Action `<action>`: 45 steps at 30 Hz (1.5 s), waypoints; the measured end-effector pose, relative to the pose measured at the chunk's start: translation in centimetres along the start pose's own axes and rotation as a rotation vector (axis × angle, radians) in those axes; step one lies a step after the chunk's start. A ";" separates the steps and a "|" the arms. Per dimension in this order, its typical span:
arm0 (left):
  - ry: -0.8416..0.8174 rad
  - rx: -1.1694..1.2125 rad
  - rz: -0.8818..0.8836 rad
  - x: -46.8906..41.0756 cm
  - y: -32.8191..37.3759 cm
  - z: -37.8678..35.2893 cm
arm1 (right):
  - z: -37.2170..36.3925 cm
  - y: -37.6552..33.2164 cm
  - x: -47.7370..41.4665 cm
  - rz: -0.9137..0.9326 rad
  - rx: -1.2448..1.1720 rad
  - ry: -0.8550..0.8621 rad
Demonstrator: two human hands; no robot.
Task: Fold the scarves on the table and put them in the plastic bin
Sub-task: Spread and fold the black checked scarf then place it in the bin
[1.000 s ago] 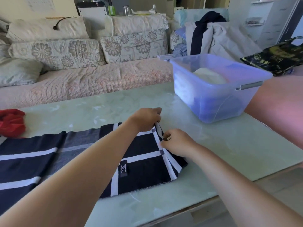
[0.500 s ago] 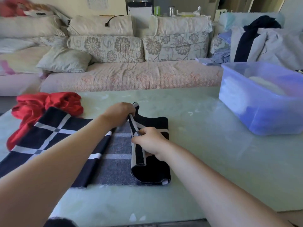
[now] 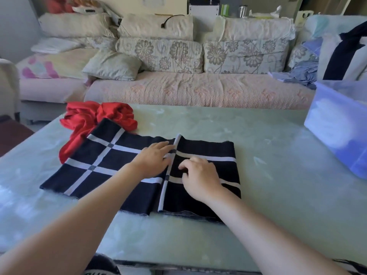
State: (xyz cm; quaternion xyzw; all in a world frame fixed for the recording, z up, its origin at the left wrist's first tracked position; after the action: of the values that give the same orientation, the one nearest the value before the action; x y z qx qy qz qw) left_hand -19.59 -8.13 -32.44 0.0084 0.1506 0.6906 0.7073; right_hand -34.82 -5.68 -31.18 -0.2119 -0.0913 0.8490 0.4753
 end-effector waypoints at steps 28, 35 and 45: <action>-0.104 0.229 -0.456 7.3 23.2 -1.9 | 4.1 17.8 -2.7 -0.454 0.110 0.059; -0.190 -0.067 -0.289 6.6 24.0 -3.9 | 3.9 18.4 -4.6 -0.543 -0.067 0.078; -0.296 0.356 -0.299 4.2 31.5 -6.1 | 9.6 26.0 -4.8 -0.417 0.078 0.191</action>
State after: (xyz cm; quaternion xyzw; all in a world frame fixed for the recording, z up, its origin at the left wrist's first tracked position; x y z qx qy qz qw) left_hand -51.64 -3.72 -32.17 0.2113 0.1642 0.5325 0.8030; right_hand -56.92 -23.17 -30.53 -0.2495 -0.0550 0.7113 0.6548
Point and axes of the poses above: each hand's wrist, its own x-axis away from the middle knuckle, its own z-axis out of the back of the hand, y = z × x, the point moved 9 cm from there along -x, towards the middle knuckle, and after that the axes turned 10 degrees about y, right-handed, at the moved point
